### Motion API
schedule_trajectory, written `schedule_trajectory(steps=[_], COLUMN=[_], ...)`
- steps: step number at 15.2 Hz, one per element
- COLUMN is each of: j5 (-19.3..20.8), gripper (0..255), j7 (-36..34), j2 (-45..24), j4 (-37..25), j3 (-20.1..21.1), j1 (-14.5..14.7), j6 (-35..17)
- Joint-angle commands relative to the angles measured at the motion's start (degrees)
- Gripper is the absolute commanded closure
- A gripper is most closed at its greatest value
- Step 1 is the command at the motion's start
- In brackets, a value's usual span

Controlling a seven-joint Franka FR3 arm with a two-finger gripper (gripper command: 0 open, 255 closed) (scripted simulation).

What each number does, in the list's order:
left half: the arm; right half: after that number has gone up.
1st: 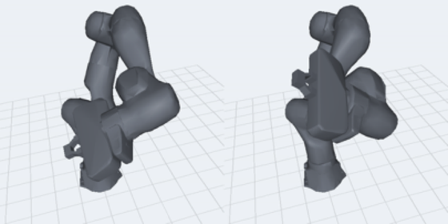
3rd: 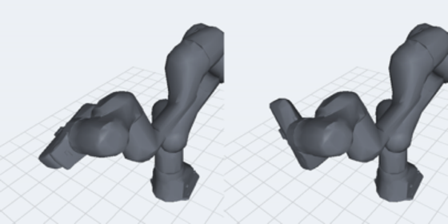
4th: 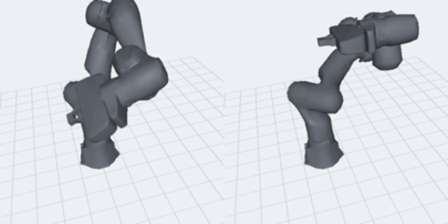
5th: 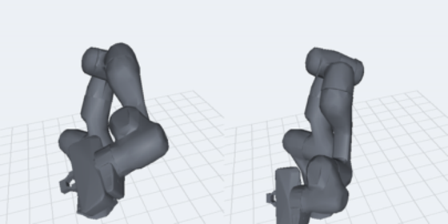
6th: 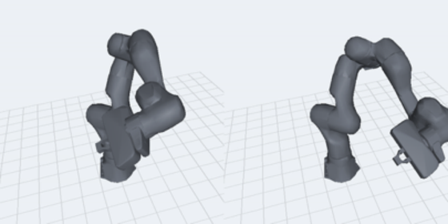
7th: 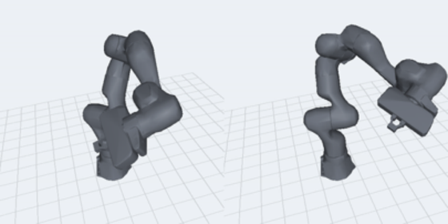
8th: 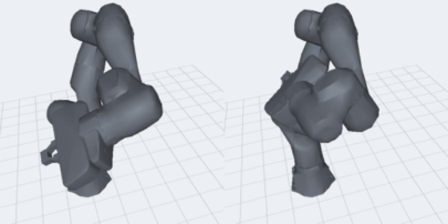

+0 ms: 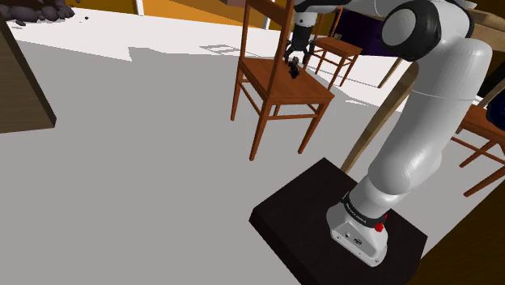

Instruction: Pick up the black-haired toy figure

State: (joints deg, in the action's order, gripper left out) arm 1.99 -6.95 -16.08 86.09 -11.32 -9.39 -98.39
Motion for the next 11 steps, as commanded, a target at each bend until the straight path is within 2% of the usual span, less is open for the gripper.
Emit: schedule_trajectory(steps=[1, 3, 4, 11], j5=[-0.02, -0.02, -0.01, -0.01], gripper=[0, 0, 255, 255], j7=[-0.16, -0.16, -0.18, -0.18], j2=[-0.2, -0.2, -0.14, -0.13], j4=[1.74, 1.74, 1.84, 1.82], j3=[0.04, 0.04, 0.04, 0.05], j1=[0.05, 0.05, 0.06, 0.06], j6=[-1.96, -1.96, -2.0, -1.97])
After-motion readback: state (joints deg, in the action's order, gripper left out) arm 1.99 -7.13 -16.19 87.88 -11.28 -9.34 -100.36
